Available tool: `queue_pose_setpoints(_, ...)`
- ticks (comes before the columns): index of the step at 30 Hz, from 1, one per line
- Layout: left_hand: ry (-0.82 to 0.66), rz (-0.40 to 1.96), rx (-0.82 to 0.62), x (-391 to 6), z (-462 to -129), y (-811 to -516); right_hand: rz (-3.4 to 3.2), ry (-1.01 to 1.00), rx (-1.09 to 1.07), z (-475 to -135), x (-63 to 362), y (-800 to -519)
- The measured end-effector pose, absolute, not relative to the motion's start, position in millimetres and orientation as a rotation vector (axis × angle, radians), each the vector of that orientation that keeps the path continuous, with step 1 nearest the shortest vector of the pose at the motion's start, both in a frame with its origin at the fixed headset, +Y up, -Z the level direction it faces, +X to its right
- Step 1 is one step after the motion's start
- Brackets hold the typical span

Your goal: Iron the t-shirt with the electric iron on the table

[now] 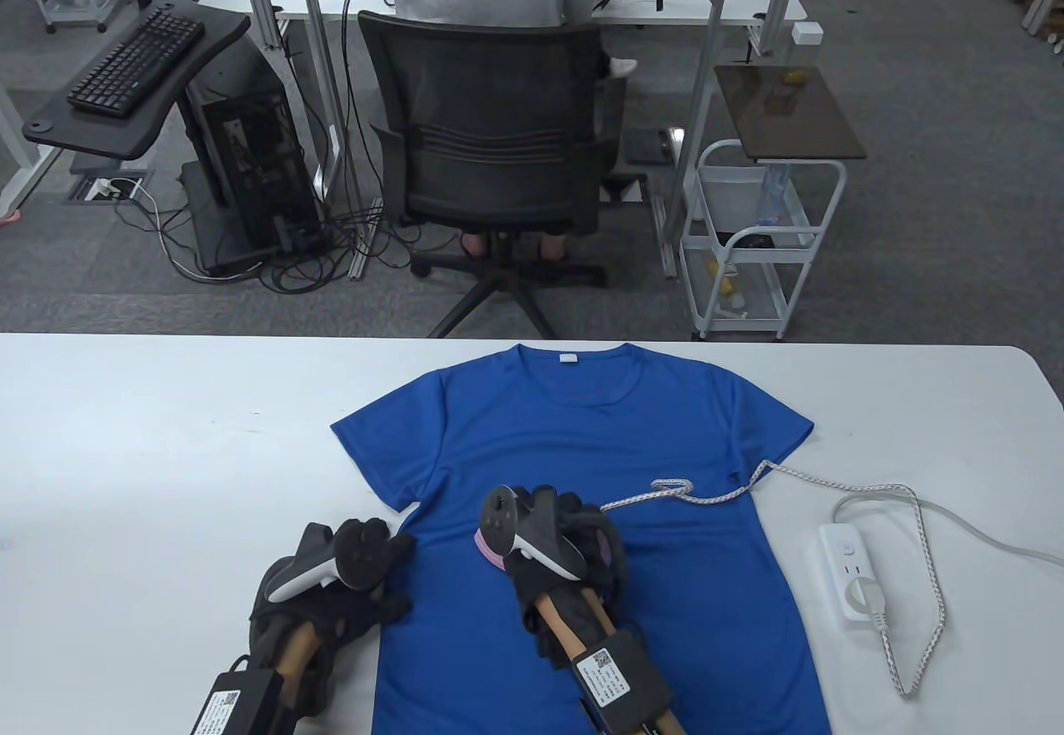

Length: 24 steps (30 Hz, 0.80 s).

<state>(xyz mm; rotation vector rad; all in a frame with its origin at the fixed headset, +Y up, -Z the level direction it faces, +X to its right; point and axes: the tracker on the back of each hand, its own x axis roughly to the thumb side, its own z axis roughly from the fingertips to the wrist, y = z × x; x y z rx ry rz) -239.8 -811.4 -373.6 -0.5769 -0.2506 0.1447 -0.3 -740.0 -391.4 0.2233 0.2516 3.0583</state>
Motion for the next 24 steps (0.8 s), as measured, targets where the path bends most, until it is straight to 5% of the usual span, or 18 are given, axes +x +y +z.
queue_pose_setpoints(24, -0.251, 0.15, -0.584, -240, -373, -812, 2.979, 0.371, 0.481, -347, 33, -735)
